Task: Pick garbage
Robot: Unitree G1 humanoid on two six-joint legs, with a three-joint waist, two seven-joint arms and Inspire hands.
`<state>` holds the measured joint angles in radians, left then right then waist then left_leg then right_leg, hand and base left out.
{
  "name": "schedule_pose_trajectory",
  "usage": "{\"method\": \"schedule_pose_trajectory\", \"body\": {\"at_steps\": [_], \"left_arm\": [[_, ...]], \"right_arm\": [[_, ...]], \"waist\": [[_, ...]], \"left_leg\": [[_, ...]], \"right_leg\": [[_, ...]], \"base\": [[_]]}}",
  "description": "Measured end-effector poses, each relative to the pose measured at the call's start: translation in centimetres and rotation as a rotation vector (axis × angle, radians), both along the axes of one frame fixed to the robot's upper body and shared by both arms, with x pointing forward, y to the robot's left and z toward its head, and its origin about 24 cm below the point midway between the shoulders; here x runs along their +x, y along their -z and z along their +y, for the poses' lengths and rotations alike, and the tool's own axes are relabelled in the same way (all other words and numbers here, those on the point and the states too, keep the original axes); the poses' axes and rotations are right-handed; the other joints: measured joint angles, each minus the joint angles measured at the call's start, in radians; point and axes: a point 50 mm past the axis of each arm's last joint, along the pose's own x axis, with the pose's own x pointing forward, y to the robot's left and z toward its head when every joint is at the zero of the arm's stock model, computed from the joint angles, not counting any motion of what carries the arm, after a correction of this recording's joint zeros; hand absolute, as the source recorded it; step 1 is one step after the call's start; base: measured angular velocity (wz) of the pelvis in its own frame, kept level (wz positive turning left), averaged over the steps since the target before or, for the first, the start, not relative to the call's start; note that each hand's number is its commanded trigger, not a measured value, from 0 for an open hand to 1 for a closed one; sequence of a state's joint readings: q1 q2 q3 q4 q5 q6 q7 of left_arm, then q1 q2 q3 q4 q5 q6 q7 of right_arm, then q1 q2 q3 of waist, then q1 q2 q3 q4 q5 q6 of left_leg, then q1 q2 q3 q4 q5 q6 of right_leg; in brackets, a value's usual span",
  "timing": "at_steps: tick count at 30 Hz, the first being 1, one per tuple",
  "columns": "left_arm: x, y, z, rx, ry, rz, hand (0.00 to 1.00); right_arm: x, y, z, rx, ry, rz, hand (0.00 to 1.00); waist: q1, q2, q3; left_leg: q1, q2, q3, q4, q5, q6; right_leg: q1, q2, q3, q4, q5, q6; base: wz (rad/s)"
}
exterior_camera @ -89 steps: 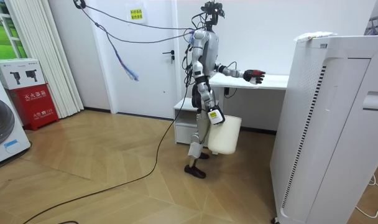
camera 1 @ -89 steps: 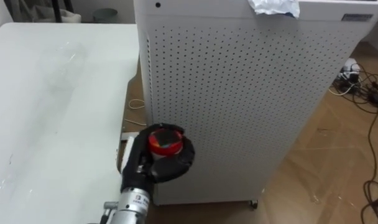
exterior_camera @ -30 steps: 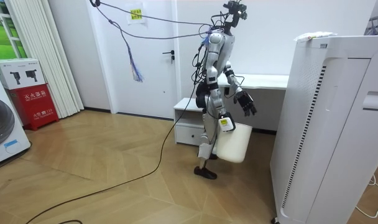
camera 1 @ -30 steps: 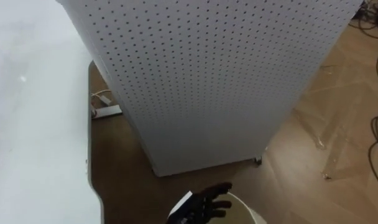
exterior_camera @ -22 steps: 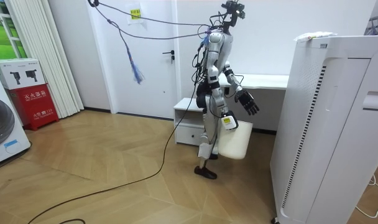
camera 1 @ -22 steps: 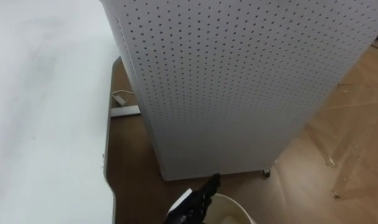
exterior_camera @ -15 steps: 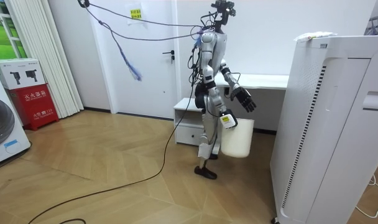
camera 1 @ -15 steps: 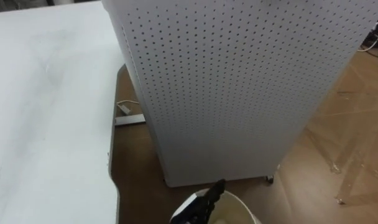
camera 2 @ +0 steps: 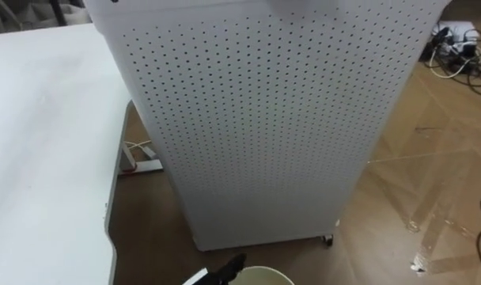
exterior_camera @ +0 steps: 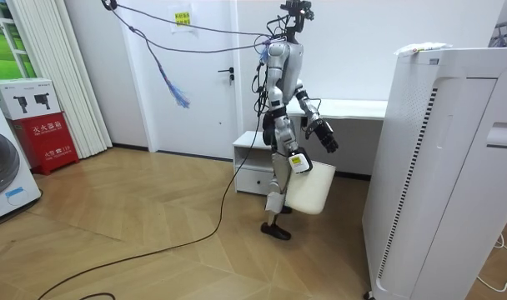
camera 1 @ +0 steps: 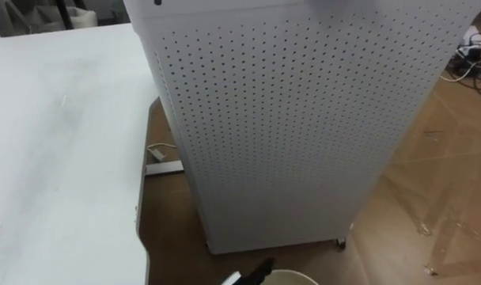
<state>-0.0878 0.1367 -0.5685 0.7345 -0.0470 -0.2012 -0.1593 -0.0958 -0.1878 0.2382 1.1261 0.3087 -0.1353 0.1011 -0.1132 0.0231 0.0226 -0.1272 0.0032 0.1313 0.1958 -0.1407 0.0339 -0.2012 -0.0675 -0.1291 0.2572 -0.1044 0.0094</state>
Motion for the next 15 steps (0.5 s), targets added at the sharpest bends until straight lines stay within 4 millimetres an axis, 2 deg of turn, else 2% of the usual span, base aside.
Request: {"method": "schedule_pose_trajectory", "body": {"at_steps": [4, 7, 9, 12, 13, 14, 15], "left_arm": [[-0.8, 1.1, 0.9, 0.115, 0.056, 0.02, 0.0], [-1.4, 1.9, 1.6, 0.167, 0.058, 0.048, 0.0], [-1.7, 2.4, 2.0, 0.179, 0.039, 0.078, 0.0], [-2.1, 3.0, 3.1, 0.208, 0.005, 0.112, 0.0], [-2.3, 3.2, 3.7, 0.21, -0.027, 0.125, 0.0], [-2.6, 3.5, 4.5, 0.22, -0.063, 0.147, 0.0], [-2.8, 3.6, 4.8, 0.225, -0.077, 0.16, 0.0]], "right_arm": [[-0.4, 0.1, -0.1, 0.006, 0.007, 0.011, 1.0], [-0.9, 0.3, 0.0, 0.012, 0.012, 0.021, 1.0], [-1.2, 0.4, 0.0, 0.018, 0.013, 0.027, 1.0], [-1.7, 0.6, 0.0, 0.024, 0.013, 0.04, 1.0], [-1.7, 0.6, 0.0, 0.027, 0.011, 0.042, 1.0], [-1.8, 0.7, 0.2, 0.04, 0.006, 0.043, 1.0], [-1.8, 0.7, 0.3, 0.044, 0.005, 0.043, 1.0]], "waist": [[-0.002, -0.013, -0.0041], [-0.001, -0.021, -0.0076], [-0.001, -0.023, -0.0086], [0.006, -0.028, -0.0064], [0.013, -0.033, -0.0059], [0.02, -0.041, -0.006], [0.026, -0.042, -0.0062]], "left_leg": [[0.039, 0.002, -0.001, 0.001, -0.009, -0.005], [0.067, 0.012, 0.002, 0.005, -0.019, -0.013], [0.07, 0.021, 0.006, 0.033, -0.038, -0.021], [0.058, 0.046, 0.014, 0.152, -0.101, -0.044], [0.036, 0.065, 0.022, 0.233, -0.121, -0.056], [0.005, 0.081, 0.028, 0.332, -0.122, -0.059], [-0.012, 0.092, 0.028, 0.389, -0.121, -0.059]], "right_leg": [[0.044, 0.005, -0.004, -0.01, -0.006, 0.0], [0.062, 0.009, 0.002, 0.003, -0.024, -0.006], [0.063, 0.016, 0.004, 0.025, -0.043, -0.014], [0.051, 0.036, 0.017, 0.109, -0.104, -0.036], [0.047, 0.046, 0.025, 0.142, -0.132, -0.046], [0.048, 0.055, 0.039, 0.165, -0.146, -0.058], [0.05, 0.059, 0.046, 0.177, -0.15, -0.066]], "base": [[0.0], [-0.06], [-0.1], [-0.16], [-0.36], [-0.4], [-0.36]]}}
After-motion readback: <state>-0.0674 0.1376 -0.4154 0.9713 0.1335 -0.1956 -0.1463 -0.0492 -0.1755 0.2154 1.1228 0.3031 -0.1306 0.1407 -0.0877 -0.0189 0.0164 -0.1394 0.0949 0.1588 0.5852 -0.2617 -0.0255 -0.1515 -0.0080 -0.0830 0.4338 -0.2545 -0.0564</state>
